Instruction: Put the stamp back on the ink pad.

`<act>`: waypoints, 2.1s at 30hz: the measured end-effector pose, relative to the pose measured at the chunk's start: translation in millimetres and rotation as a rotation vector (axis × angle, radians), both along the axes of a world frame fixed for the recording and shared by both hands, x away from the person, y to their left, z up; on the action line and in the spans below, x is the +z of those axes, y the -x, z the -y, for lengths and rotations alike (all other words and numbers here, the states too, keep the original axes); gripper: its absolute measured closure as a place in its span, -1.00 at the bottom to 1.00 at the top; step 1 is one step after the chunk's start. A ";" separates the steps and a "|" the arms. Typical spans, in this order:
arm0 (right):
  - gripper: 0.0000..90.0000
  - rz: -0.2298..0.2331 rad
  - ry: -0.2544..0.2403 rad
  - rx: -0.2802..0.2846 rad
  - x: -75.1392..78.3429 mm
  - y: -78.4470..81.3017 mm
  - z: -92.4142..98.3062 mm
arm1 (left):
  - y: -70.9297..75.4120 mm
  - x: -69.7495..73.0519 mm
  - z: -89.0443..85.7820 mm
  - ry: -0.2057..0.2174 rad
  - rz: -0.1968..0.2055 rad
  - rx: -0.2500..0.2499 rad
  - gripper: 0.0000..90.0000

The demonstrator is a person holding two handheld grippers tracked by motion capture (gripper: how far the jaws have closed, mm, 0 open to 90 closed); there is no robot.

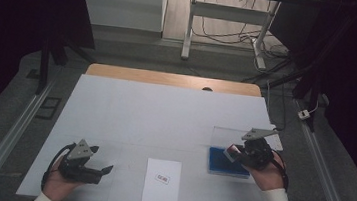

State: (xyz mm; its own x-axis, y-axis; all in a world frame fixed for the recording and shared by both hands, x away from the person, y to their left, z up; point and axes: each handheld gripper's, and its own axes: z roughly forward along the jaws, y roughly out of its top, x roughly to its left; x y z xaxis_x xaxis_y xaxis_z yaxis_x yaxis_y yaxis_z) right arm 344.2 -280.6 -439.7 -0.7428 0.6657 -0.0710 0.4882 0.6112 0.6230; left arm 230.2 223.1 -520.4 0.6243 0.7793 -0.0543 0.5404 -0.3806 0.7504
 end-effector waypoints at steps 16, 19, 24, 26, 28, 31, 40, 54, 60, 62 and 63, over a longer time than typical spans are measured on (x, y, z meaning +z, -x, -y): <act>0.55 -0.035 0.116 -0.036 -19.0 -9.8 0.6 | -0.3 -0.6 0.6 -0.005 0.000 0.000 -0.69; 0.55 -0.042 0.124 -0.036 -22.3 -10.8 -0.8 | -0.2 -0.6 0.8 -0.006 0.000 0.000 -0.69; 0.55 -0.047 0.129 -0.024 -25.0 -11.1 -3.3 | -0.1 -0.5 0.8 -0.006 0.000 -0.002 -0.69; 0.55 -0.047 0.131 -0.013 -26.2 -11.2 -5.2 | -0.2 -0.6 0.7 -0.006 0.001 0.000 -0.69; 0.55 -0.046 0.130 -0.012 -26.3 -11.4 -5.3 | -0.2 -0.6 0.7 -0.006 0.000 -0.001 -0.69; 0.53 -0.044 0.125 -0.012 -26.7 -11.5 -4.7 | -0.2 -0.6 0.7 -0.007 -0.001 -0.001 -0.69; -0.19 0.030 -0.032 -0.020 -17.4 -5.1 0.7 | 0.3 0.0 0.2 -0.002 0.002 0.000 -0.69; -0.39 0.167 -0.145 -0.016 -26.3 43.1 7.4 | -0.2 0.9 0.9 0.011 0.005 -0.012 -0.70; -0.40 0.202 -0.166 -0.036 -26.8 57.7 15.7 | 0.2 1.2 1.5 0.013 0.005 -0.011 -0.70; -0.40 0.197 -0.172 -0.034 -28.8 60.5 17.5 | 0.4 1.2 2.0 0.010 0.005 -0.013 -0.70; -0.40 0.189 -0.176 -0.034 -30.7 62.1 18.0 | 0.4 1.2 2.0 0.010 0.005 -0.013 -0.70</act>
